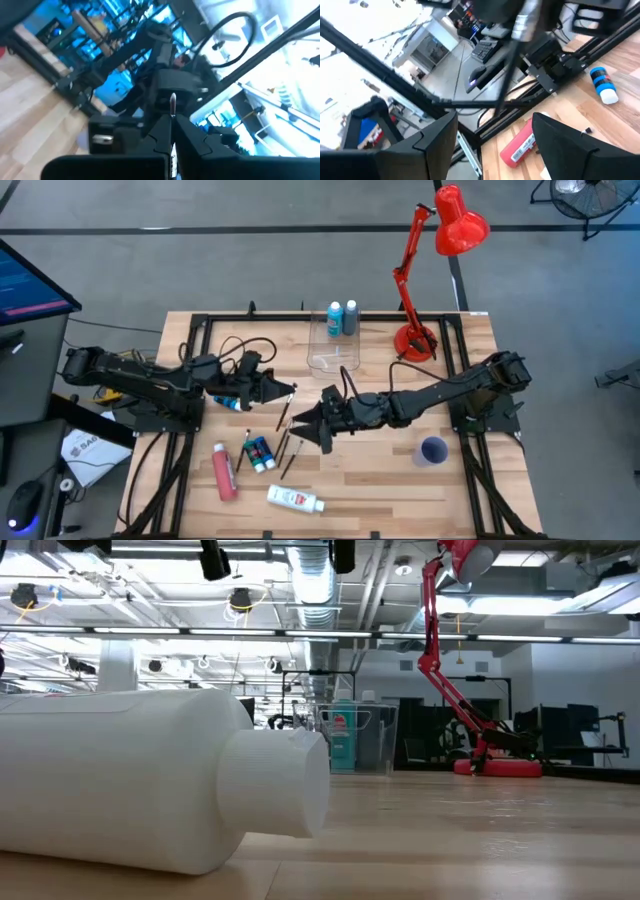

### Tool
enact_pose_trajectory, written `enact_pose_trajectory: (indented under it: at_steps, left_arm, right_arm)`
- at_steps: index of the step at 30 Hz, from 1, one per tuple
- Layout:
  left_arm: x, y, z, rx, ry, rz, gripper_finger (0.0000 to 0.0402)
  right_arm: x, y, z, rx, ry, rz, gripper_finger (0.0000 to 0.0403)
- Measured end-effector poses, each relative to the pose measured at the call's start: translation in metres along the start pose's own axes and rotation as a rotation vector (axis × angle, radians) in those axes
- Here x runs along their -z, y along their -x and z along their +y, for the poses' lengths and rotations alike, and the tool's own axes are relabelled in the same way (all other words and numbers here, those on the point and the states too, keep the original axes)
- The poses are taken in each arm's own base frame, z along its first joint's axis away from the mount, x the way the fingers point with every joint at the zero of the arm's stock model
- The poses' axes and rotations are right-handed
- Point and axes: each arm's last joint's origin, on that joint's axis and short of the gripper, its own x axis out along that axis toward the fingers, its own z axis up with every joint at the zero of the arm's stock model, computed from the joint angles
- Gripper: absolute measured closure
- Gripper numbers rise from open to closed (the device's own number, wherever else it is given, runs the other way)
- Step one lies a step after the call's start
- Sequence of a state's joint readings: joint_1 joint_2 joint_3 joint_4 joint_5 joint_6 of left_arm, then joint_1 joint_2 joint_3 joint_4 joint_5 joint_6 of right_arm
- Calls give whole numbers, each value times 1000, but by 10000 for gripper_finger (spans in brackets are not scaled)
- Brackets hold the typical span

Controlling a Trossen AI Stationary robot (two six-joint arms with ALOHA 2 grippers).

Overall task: Pick & Place Paint Supplies
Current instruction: Put the silver paintbrush into the purple cup

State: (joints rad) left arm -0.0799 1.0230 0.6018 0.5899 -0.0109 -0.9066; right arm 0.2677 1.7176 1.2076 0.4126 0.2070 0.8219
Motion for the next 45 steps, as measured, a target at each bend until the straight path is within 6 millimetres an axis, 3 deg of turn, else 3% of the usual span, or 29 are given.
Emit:
enact_pose_trajectory:
  at_steps: [20, 36, 45]
  left_arm:
    - [-6, 5, -7, 24, 16, -52, 401]
    - [-6, 6, -8, 44, 18, -34, 401]
    - [-6, 6, -8, 49, 18, -27, 401]
  right_arm:
    - [-57, -7, -4, -44, -28, -201, 157]
    - [-53, -8, -4, -75, -17, -118, 275]
    - [-53, -8, -4, -75, -17, -119, 307]
